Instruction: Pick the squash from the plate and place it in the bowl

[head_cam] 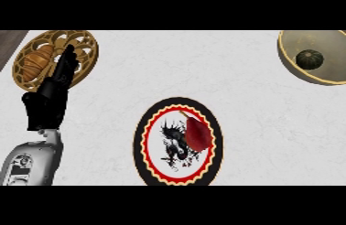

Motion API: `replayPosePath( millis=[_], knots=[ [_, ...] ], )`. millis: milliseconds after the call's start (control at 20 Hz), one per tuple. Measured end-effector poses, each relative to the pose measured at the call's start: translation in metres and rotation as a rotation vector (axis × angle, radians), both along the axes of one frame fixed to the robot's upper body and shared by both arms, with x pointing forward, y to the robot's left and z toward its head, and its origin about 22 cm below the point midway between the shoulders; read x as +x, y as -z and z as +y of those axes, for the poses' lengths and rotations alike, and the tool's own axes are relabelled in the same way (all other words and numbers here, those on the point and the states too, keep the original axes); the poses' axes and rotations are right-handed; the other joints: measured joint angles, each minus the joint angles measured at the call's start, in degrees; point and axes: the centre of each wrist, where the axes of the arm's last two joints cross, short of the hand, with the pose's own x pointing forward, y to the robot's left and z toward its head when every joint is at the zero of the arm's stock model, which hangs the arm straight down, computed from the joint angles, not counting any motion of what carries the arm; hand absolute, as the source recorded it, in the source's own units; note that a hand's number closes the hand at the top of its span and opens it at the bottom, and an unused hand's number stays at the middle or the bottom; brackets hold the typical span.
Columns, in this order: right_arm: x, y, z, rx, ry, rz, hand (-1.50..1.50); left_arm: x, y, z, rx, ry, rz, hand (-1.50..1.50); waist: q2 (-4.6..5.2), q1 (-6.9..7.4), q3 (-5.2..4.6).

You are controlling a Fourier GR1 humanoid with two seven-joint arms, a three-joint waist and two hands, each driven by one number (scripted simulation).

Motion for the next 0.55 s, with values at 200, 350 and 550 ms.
replayPosePath(
  millis=[200, 350, 550],
  knots=[
    [-0.017, 0.007, -0.013, 0.004, -0.035, 0.013, -1.50, 0.000, -0.001, -0.001, 0.000, -0.007, -0.001, 0.00, -0.08, -0.30, 0.00],
    [-0.028, 0.015, -0.019, 0.001, -0.035, 0.024, -1.50, -0.002, 0.001, 0.000, 0.004, -0.014, 0.000, 0.00, -0.21, -0.48, 0.00],
    [-0.039, 0.025, -0.023, -0.006, -0.030, 0.036, -1.50, -0.005, 0.002, 0.000, 0.005, -0.012, 0.007, 0.00, -0.36, -0.63, 0.00]
  ],
)
